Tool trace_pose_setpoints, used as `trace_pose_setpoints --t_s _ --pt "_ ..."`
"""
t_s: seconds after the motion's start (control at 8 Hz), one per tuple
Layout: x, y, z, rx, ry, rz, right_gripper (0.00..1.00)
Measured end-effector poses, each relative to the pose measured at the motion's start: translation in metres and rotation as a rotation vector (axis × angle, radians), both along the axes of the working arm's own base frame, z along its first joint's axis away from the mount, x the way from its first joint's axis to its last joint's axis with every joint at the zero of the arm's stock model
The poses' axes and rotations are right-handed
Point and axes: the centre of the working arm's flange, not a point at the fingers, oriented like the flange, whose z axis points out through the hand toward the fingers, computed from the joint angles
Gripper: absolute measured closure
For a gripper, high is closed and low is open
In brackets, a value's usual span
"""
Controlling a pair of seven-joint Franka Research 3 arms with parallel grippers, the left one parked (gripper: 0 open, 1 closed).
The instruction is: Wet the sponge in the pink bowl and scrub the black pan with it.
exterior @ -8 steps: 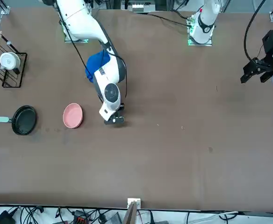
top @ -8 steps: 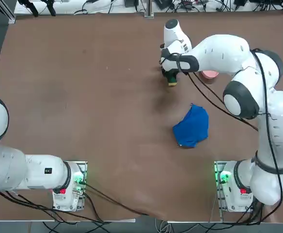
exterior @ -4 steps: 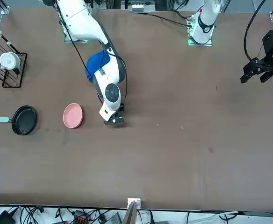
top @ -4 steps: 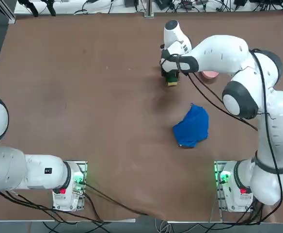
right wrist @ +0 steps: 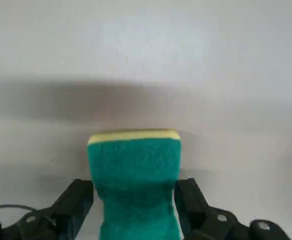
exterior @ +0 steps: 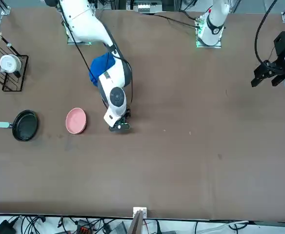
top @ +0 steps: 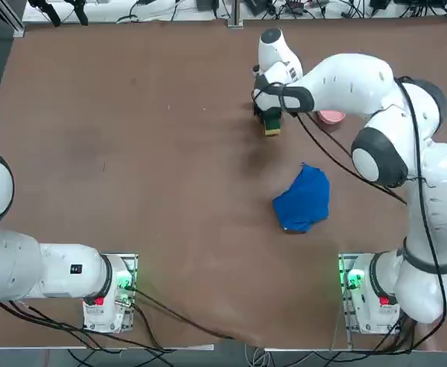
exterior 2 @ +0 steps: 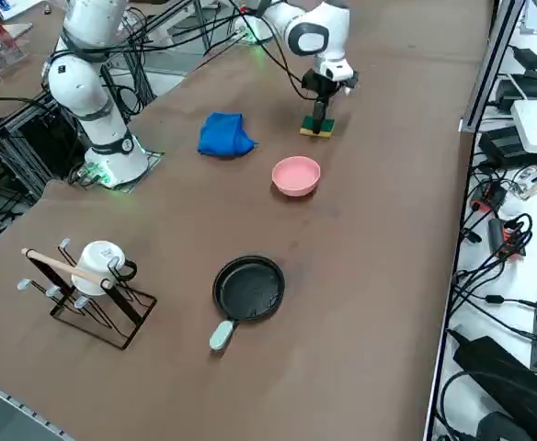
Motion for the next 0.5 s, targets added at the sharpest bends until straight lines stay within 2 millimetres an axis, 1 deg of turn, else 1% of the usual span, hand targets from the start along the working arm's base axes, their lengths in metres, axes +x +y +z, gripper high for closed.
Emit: trace_pose_setpoints --t_s 0.12,0.25,0.38,0.5 --pt "0.01 -0.004 0.025 0.011 -0.03 -0.033 0.0" --pt "0.023 -0.02 0.06 0.017 -0.053 -0.066 0.0" --pt "0.037 -0.044 0.099 0.027 -0.07 -0.109 0.0" --pt "0.048 -0.073 0.138 0.041 -0.083 -0.144 0.0"
